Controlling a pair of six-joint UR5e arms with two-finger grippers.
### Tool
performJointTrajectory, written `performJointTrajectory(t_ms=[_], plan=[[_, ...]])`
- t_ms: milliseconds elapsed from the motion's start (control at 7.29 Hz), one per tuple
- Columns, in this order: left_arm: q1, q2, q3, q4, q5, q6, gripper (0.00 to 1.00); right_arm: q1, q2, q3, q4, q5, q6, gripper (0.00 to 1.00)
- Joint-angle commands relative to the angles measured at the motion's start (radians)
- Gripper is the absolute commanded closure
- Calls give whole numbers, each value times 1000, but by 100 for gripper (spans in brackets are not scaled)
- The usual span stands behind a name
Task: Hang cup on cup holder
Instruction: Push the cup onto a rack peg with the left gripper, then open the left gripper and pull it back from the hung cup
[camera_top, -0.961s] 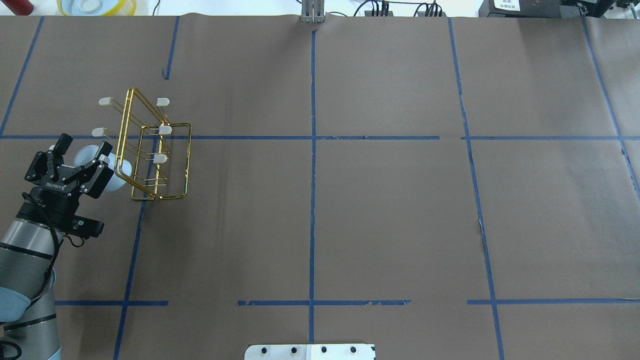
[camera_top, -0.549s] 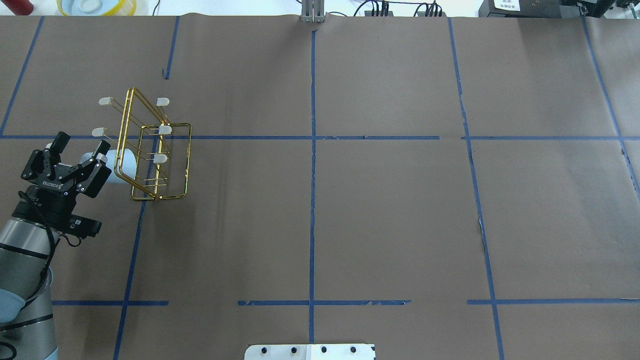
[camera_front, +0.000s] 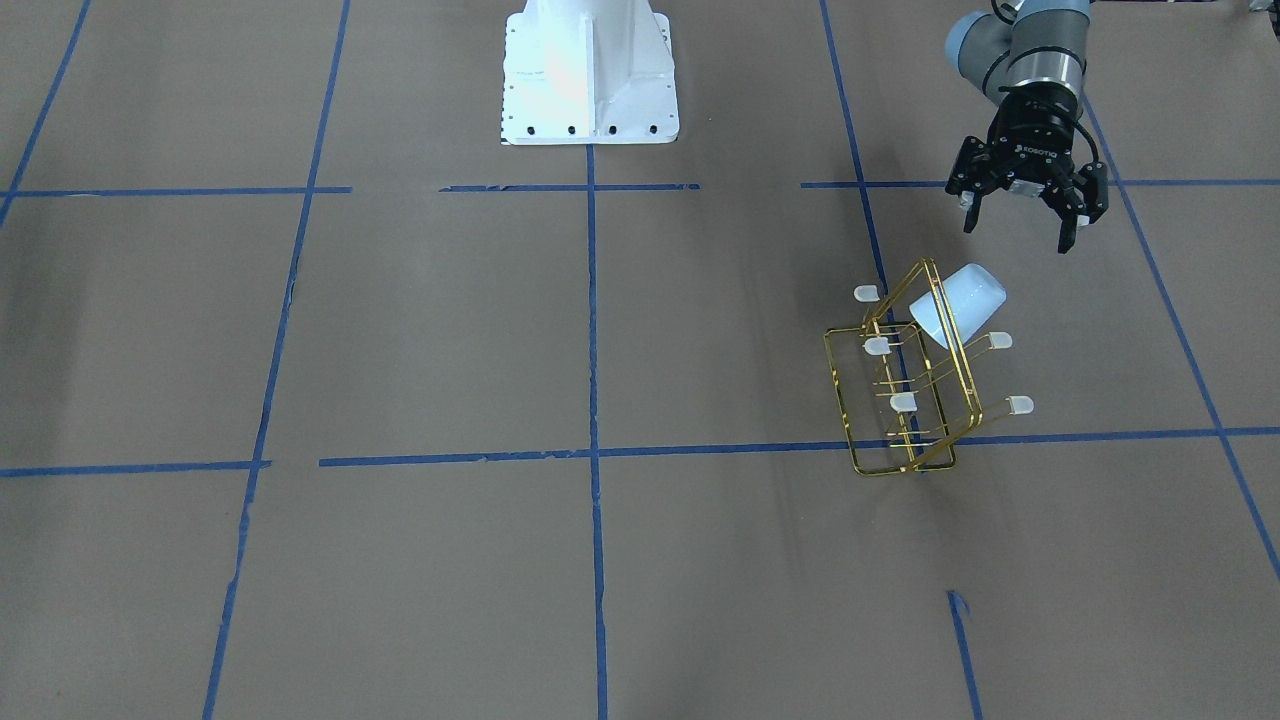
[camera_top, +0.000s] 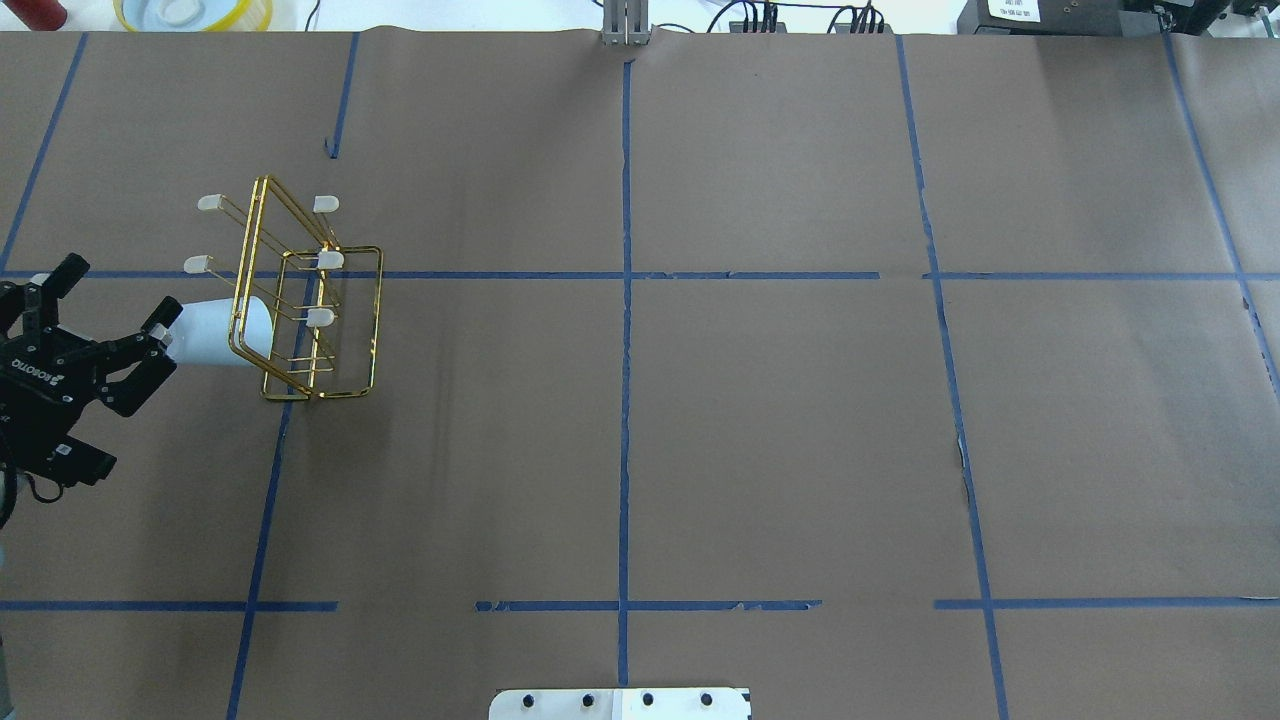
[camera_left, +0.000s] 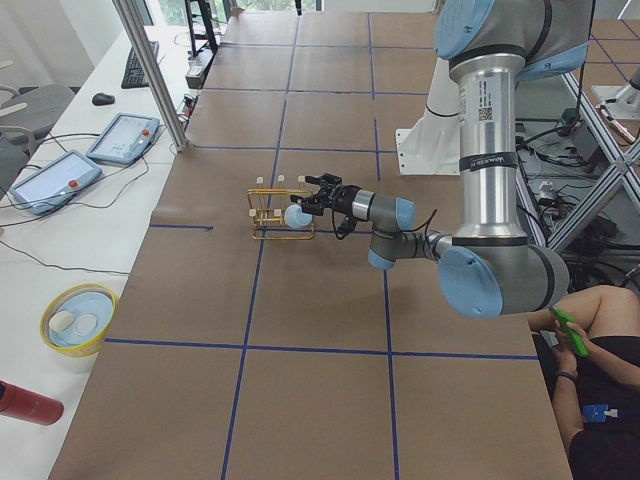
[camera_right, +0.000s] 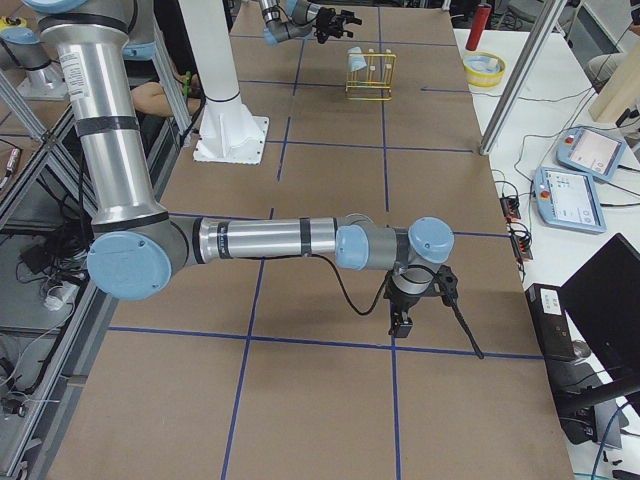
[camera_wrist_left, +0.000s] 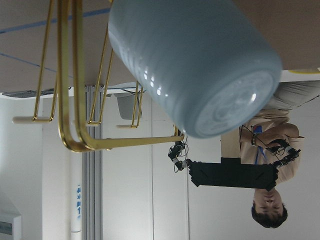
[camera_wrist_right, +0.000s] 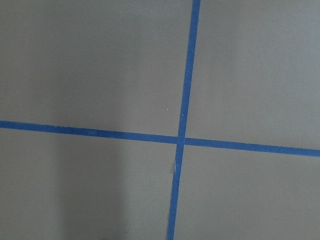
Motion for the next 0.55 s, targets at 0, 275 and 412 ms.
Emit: performJointTrajectory(t_ms=[0, 275, 412], plan=[[-140, 61, -50, 9, -268, 326, 0, -2, 0, 0, -1, 0, 0, 0], [-351, 69, -77, 118, -569, 601, 0, 0, 0, 0, -1, 0, 0, 0], [-431, 62, -77, 191, -674, 736, 0, 0, 0, 0, -1, 0, 0, 0]])
